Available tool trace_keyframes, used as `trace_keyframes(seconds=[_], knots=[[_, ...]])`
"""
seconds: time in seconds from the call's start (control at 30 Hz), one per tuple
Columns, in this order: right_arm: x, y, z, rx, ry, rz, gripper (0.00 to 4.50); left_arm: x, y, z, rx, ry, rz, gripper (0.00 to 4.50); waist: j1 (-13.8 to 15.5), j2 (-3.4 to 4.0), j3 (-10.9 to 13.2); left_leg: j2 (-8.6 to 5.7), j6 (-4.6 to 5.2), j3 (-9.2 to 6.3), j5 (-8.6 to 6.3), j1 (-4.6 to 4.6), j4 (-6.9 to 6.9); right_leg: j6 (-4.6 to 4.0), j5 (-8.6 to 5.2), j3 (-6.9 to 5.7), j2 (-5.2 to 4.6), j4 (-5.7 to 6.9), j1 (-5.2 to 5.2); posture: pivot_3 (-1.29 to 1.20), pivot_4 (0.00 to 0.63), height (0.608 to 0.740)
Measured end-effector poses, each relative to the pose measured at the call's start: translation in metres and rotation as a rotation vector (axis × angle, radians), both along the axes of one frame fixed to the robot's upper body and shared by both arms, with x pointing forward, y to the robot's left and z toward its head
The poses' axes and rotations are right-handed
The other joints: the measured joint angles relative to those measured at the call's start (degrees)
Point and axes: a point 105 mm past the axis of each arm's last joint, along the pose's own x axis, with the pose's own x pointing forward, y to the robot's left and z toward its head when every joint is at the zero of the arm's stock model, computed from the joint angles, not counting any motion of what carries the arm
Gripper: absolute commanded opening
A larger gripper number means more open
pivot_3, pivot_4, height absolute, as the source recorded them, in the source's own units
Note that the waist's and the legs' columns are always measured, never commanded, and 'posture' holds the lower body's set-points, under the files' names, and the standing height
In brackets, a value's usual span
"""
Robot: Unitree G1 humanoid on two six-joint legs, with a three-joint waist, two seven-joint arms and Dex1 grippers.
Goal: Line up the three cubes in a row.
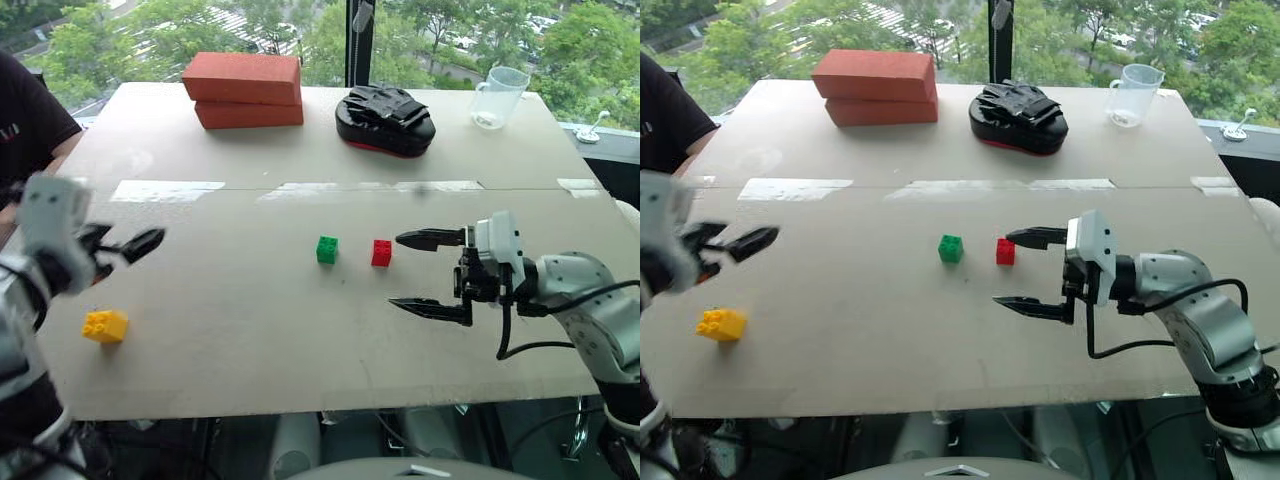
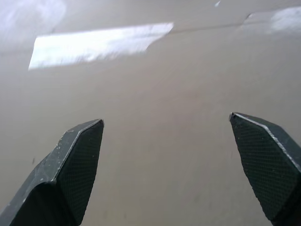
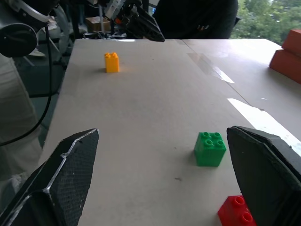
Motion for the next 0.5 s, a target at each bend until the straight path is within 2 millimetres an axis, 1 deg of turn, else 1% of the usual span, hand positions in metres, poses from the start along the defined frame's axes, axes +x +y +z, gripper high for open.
trace_keyframes(seconds=[0.03,0.07,0.13,0.17,0.23,0.37,0.5], knots=[[0.001,0.003,-0.001,0.0,0.008,0.029,4.5,-0.012,0.005,-0.004,-0.023,0.024,0.059,4.4,0.21,-0.01,-0.01,0.0,-0.02,0.03,0.01,0.0,0.0,-0.07,-0.03,-0.12,0.0,0.0,0.0,0.0,0.15,0.74],[0.001,0.003,-0.001,0.002,0.008,0.036,4.5,-0.015,0.006,-0.004,-0.03,0.026,0.074,4.4,0.33,-0.02,-0.02,0.0,-0.03,0.03,0.02,0.01,0.01,-0.11,-0.05,-0.14,0.0,0.0,0.01,0.0,0.15,0.74],[0.002,0.006,-0.001,-0.001,0.005,0.065,4.5,-0.028,0.005,-0.008,-0.042,0.039,0.093,4.4,0.53,-0.02,-0.04,0.02,-0.04,-0.02,0.03,0.08,0.01,-0.23,-0.1,-0.11,-0.07,0.02,0.02,0.0,0.15,0.74],[0.003,0.007,-0.001,-0.003,0.008,0.076,4.5,-0.035,0.003,-0.016,-0.043,0.069,0.097,4.4,0.42,-0.01,-0.05,0.02,-0.04,0.0,0.02,0.13,0.01,-0.23,-0.09,-0.01,-0.1,0.02,0.04,0.0,0.15,0.74],[0.004,0.007,-0.003,-0.004,0.014,0.083,4.5,-0.042,0.004,-0.029,-0.066,0.116,0.12,4.4,0.45,-0.09,-0.1,0.01,-0.04,-0.02,0.03,0.1,0.01,-0.24,-0.09,-0.02,-0.11,0.03,0.04,0.0,0.15,0.74],[0.004,0.006,-0.003,-0.007,0.009,0.094,4.5,-0.044,0.006,-0.037,-0.081,0.145,0.14,4.4,0.53,-0.12,-0.11,0.01,-0.04,-0.01,0.02,0.1,0.0,-0.25,-0.08,-0.01,-0.14,0.02,0.03,0.0,0.15,0.74],[0.001,0.004,-0.004,-0.024,0.014,0.114,4.5,-0.041,0.011,-0.054,-0.099,0.197,0.16,4.4,0.41,-0.11,-0.11,0.01,-0.04,0.01,0.02,0.08,-0.04,-0.26,-0.08,0.01,-0.16,0.01,0.0,0.0,0.15,0.74]])
